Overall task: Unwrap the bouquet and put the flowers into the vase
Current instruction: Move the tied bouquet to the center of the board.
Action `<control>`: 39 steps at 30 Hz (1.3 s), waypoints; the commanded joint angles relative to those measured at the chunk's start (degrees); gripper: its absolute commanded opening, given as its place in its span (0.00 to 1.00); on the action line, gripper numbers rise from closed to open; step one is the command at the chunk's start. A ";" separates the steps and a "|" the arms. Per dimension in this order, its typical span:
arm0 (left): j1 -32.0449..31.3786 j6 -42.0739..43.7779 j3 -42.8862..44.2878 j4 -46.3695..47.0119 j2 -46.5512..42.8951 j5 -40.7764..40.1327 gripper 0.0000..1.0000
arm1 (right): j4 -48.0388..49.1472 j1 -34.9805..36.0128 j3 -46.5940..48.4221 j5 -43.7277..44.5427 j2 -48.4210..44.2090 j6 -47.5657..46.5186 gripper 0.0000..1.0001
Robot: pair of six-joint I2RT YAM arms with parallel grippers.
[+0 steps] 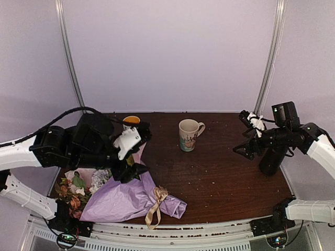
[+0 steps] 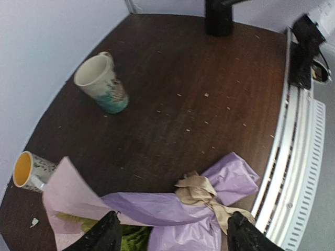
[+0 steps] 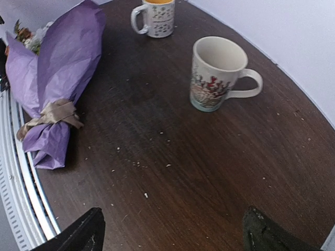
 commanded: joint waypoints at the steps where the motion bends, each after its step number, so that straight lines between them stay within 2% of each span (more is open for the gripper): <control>1: -12.91 0.49 0.06 -7.67 5.74 2.93 0.70 | -3.25 8.92 -1.70 -3.18 0.93 -8.32 0.91; 5: -20.61 -2.46 -4.54 -9.63 9.39 4.09 0.63 | -3.40 17.75 -2.43 -1.42 4.69 -12.29 0.91; 10: -23.72 -13.01 -11.88 -7.98 10.80 2.30 0.55 | 1.07 27.52 -2.75 0.21 12.56 -13.91 0.90; 16: -24.31 -31.18 -19.85 -8.01 9.97 -1.16 0.64 | 5.67 37.35 4.86 4.60 27.75 -10.07 0.93; 20: -24.36 -39.20 -25.19 -6.77 7.33 -2.65 0.66 | 8.51 42.67 12.19 6.35 36.85 -7.43 0.97; 29: -24.34 -51.22 -31.59 -6.33 2.17 -4.71 0.66 | 10.67 45.41 26.54 4.48 53.45 0.03 0.99; 34: -24.39 -58.09 -33.79 -6.99 0.17 -5.66 0.66 | 10.61 46.03 29.54 4.17 59.21 2.76 0.97; 39: -24.36 -60.01 -33.53 -6.99 0.12 -5.47 0.66 | 11.54 46.09 28.92 7.45 62.27 3.99 0.92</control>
